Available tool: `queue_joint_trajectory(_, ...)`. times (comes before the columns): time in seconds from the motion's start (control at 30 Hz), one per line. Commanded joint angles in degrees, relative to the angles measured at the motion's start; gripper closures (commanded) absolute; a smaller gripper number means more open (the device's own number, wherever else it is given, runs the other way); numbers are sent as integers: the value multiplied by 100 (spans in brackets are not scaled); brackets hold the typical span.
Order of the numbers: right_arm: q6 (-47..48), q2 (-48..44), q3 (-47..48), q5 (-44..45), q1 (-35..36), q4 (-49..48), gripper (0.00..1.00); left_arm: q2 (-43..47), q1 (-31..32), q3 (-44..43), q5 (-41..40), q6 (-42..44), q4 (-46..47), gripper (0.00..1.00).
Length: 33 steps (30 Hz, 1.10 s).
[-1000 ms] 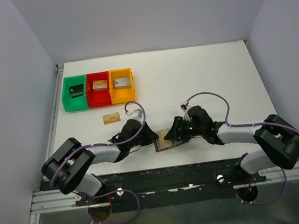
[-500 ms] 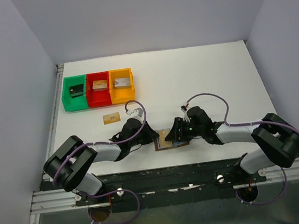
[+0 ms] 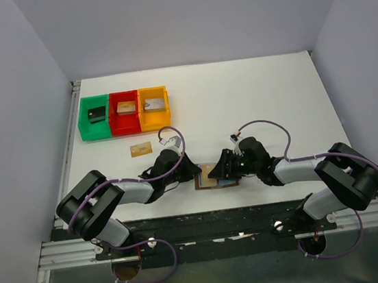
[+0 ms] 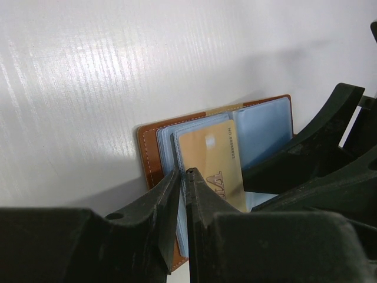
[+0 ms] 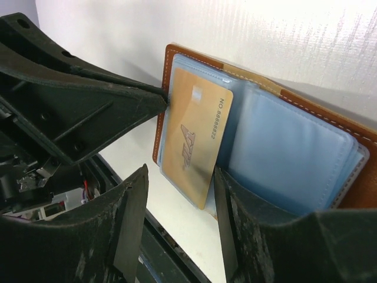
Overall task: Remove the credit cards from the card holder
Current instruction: Remove the credit card from the card holder.
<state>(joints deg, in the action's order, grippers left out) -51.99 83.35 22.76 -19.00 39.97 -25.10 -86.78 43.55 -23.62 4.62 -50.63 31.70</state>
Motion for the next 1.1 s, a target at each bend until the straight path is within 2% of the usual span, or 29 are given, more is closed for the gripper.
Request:
queue_joint_trajectory(0.0,-57,-152,-176,-51,20,-556,44,-155,-13,85,56,62,-121,74)
queue_joint_trajectory(0.5,-391,-30,-466,-191,11,-1567,46,-164,-13,208,91,-8,11,75)
queue_joint_trajectory(1.07,-769,603,-369,-315,11,-2113,46,-225,-13,419,373,-175,512,78)
